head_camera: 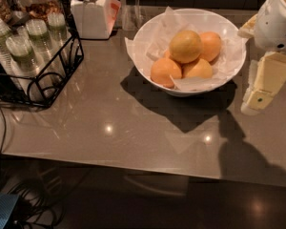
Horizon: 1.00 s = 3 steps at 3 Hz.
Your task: Pick orange from white bowl
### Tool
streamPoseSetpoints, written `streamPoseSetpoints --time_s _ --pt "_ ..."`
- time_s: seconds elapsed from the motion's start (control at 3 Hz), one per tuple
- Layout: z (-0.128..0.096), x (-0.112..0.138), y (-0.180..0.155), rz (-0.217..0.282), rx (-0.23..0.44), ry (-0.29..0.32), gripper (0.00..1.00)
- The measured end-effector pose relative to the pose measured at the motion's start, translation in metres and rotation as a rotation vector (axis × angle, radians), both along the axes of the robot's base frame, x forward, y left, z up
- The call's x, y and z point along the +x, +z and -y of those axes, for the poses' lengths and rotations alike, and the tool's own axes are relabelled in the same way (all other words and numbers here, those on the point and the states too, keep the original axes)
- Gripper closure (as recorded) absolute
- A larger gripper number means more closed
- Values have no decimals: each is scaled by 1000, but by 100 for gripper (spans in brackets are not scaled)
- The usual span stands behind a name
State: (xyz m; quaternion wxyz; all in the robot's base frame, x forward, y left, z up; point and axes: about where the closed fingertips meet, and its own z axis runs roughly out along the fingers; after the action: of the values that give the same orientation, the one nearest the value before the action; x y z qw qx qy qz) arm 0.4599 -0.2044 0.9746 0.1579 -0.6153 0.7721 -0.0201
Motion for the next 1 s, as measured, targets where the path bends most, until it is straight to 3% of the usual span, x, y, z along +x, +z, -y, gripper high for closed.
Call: streamPoseSetpoints --time_s 0.33,0.67,1.0 --pt "-6 21 -2 1 19 20 0" --pt "-36 74 -8 -12 45 97 0" --pt "-36 75 -8 -12 46 97 0"
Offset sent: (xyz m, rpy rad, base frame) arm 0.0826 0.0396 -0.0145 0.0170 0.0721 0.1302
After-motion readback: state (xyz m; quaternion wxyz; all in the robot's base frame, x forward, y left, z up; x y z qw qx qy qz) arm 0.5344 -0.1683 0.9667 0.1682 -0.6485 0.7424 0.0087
